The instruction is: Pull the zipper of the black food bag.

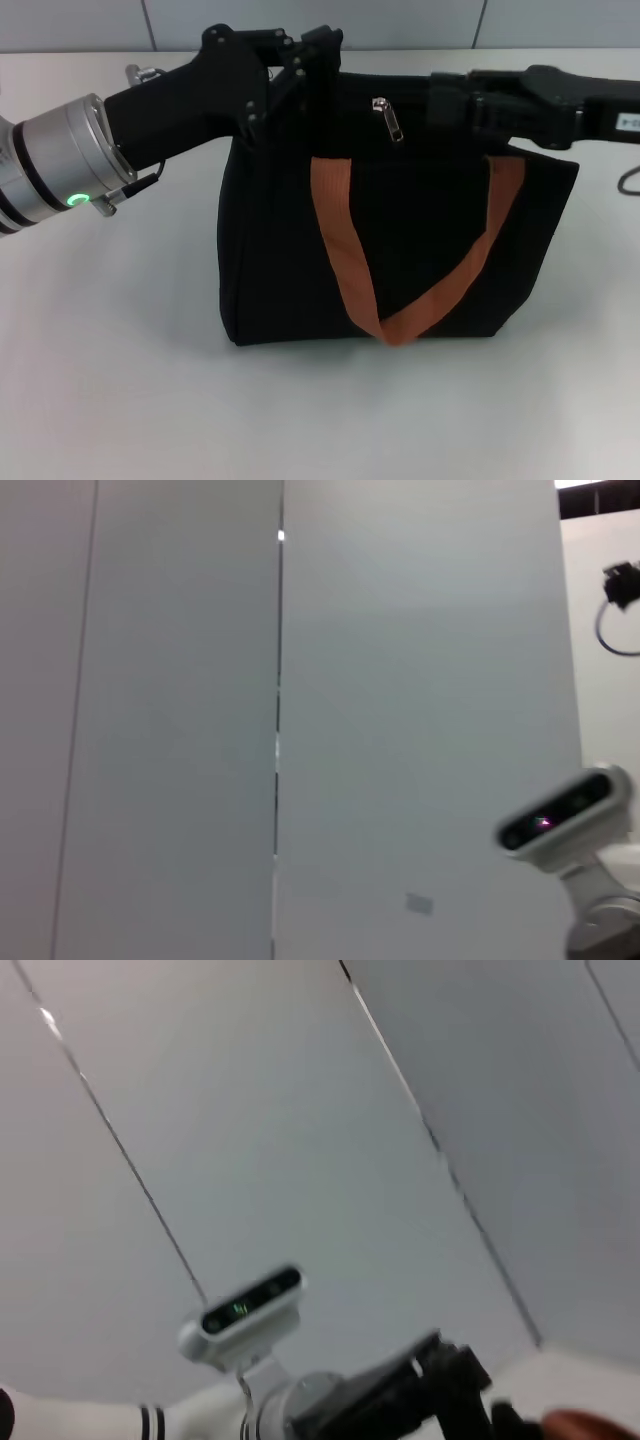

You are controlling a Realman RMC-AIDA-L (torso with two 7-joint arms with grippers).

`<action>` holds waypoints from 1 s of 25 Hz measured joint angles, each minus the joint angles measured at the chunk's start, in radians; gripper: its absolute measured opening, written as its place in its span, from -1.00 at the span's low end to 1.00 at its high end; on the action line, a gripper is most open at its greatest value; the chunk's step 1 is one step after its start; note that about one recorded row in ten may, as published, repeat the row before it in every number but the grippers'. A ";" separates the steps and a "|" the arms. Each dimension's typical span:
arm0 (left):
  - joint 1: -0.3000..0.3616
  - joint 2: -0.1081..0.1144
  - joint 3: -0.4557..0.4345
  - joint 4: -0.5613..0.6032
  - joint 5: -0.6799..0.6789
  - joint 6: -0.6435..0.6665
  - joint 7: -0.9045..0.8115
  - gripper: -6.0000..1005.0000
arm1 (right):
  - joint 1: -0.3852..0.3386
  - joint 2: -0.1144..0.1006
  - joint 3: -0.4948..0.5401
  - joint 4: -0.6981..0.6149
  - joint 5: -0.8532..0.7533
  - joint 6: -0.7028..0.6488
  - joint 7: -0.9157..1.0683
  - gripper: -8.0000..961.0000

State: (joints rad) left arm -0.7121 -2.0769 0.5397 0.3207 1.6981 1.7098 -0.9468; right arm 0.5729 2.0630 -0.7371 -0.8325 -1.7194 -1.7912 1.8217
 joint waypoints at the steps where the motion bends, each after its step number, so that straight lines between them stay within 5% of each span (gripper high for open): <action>1: 0.001 0.002 0.000 0.000 -0.010 -0.006 -0.005 -0.92 | -0.020 0.007 0.001 0.000 0.028 -0.001 -0.051 -0.34; 8: 0.000 0.002 0.004 0.000 -0.017 -0.011 -0.027 -0.92 | -0.073 0.017 0.001 0.131 0.113 0.001 -0.331 0.11; 22: 0.002 0.001 0.025 -0.002 -0.018 0.018 -0.052 -0.92 | -0.022 0.020 -0.016 0.385 0.106 0.142 -0.714 0.08; 25: 0.005 0.001 0.025 -0.002 -0.016 0.015 -0.051 -0.91 | 0.006 0.021 -0.026 0.426 0.105 0.154 -0.735 -0.10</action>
State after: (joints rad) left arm -0.7072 -2.0755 0.5645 0.3187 1.6818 1.7243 -0.9980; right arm 0.5789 2.0840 -0.7627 -0.4061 -1.6139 -1.6375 1.0866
